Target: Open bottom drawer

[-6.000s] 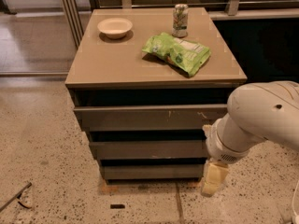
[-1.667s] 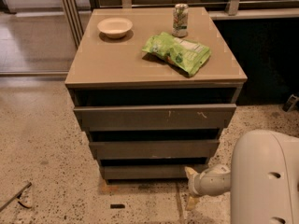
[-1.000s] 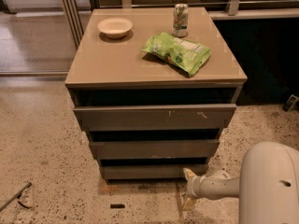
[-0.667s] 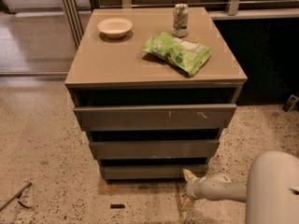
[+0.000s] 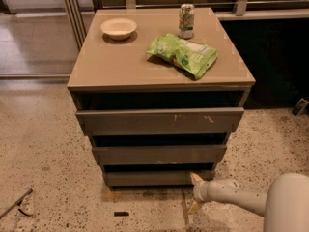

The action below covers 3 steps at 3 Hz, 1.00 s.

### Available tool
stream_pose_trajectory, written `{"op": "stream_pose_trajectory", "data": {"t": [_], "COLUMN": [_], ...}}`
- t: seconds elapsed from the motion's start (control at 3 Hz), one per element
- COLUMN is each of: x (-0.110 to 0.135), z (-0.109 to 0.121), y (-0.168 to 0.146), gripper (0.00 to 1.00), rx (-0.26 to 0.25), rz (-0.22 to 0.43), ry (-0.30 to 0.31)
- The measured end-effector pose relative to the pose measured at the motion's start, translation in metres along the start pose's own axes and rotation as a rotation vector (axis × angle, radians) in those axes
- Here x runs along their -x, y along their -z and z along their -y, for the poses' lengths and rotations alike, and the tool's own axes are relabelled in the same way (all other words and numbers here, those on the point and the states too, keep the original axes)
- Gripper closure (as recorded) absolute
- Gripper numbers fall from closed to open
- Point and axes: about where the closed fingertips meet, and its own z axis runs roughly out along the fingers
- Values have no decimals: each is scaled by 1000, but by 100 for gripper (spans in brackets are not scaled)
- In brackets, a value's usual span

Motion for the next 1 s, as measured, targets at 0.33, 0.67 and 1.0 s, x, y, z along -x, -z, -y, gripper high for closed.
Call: {"op": "stream_pose_trajectory", "data": {"t": [0.33, 0.67, 1.0], "x": [-5, -6, -8], "z": [19, 35, 40], "y": [-5, -14, -24], "gripper": [0, 0, 0], "rx": [-9, -6, 6], "rz": [1, 6, 11], "ry": [17, 34, 35]}}
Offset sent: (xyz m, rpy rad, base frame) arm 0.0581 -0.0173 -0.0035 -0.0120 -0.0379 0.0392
